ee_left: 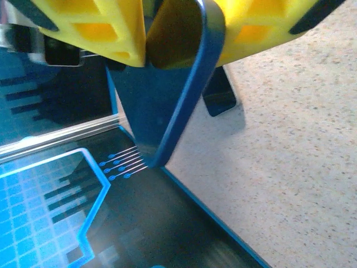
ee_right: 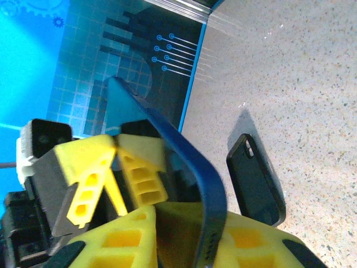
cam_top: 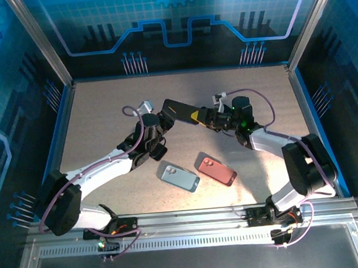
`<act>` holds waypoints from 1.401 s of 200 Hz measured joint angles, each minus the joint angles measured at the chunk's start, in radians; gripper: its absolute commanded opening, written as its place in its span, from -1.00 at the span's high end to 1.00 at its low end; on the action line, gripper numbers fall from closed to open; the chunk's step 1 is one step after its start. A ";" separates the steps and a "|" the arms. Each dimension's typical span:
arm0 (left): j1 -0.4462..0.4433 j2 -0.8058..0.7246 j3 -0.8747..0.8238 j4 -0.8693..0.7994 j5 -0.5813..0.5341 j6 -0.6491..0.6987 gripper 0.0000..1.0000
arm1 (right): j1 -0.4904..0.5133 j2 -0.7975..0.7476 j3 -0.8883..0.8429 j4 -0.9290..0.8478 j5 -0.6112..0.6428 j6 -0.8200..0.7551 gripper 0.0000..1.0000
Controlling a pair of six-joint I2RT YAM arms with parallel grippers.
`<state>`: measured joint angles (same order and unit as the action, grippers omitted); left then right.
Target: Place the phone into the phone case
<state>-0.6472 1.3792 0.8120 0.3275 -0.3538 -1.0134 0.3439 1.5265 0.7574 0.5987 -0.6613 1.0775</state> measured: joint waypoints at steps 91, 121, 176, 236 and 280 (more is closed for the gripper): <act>-0.010 -0.089 -0.028 -0.123 -0.030 0.053 -0.03 | 0.017 -0.105 0.007 -0.144 0.006 -0.115 1.00; -0.010 -0.127 -0.032 -0.137 -0.047 0.063 -0.06 | 0.017 -0.112 0.007 -0.192 0.024 -0.132 1.00; 0.003 -0.161 -0.041 -0.158 -0.054 0.074 -0.09 | 0.017 -0.112 0.007 -0.220 0.034 -0.137 1.00; 0.068 -0.140 -0.042 -0.377 -0.031 0.076 0.46 | -0.005 -0.113 0.007 -0.285 0.041 -0.167 1.00; 0.080 0.006 -0.036 -0.508 0.051 0.098 0.66 | -0.054 -0.140 0.007 -0.367 0.040 -0.212 1.00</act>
<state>-0.5674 1.3853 0.7761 -0.1802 -0.3023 -0.9157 0.2901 1.3869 0.7643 0.2314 -0.6209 0.8650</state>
